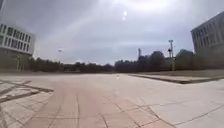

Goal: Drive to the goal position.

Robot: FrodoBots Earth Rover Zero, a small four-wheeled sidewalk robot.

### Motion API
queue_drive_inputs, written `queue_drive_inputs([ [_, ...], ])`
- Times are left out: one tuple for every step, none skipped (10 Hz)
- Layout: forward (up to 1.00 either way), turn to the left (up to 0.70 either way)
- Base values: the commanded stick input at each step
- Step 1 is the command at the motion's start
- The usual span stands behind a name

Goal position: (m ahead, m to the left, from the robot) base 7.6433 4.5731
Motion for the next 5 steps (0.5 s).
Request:
queue_drive_inputs([
  [0.7,0.0],
  [0.7,0.0],
  [0.7,0.0],
  [0.7,0.0],
  [0.7,0.0],
])
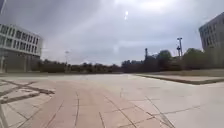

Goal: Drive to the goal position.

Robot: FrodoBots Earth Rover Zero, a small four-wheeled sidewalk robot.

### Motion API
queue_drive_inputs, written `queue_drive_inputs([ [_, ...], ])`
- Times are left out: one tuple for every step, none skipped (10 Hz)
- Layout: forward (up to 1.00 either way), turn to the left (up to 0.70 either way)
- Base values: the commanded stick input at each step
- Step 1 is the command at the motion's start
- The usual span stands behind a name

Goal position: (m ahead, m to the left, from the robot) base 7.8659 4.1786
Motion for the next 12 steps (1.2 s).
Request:
queue_drive_inputs([
  [0.7,0.0],
  [0.7,0.0],
  [0.7,0.0],
  [0.7,0.0],
  [0.7,0.0],
  [0.7,0.0],
  [0.7,0.0],
  [0.7,0.0],
  [0.7,0.0],
  [0.7,0.0],
  [0.7,0.0],
  [0.7,0.0],
])
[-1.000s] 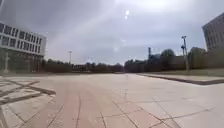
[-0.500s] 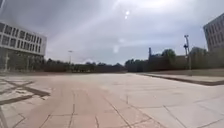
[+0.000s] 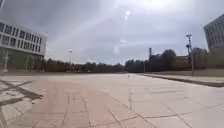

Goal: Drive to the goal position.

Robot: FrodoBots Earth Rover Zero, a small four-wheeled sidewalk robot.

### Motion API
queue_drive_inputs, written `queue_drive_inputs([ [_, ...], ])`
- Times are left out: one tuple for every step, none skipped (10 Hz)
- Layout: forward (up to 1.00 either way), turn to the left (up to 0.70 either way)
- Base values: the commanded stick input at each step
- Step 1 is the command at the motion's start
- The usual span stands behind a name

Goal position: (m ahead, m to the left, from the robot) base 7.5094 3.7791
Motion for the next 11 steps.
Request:
queue_drive_inputs([
  [0.7,0.0],
  [0.7,0.23],
  [0.7,0.35],
  [0.7,0.35],
  [0.7,0.35],
  [0.7,0.35],
  [0.7,0.12],
  [0.7,0.0],
  [0.7,0.0],
  [0.7,0.0],
  [0.7,0.0],
])
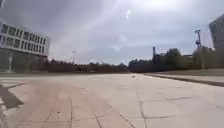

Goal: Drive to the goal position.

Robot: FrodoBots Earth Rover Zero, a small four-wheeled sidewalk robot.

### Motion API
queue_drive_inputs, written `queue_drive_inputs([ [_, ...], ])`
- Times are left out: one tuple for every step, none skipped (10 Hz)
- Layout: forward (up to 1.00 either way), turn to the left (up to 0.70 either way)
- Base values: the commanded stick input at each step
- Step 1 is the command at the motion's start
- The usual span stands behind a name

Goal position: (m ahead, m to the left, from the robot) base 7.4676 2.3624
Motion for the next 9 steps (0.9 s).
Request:
queue_drive_inputs([
  [0.7,0.0],
  [0.7,0.0],
  [0.7,0.0],
  [0.7,0.0],
  [0.7,0.0],
  [0.7,0.06],
  [0.7,0.35],
  [0.7,0.35],
  [0.7,0.35],
])
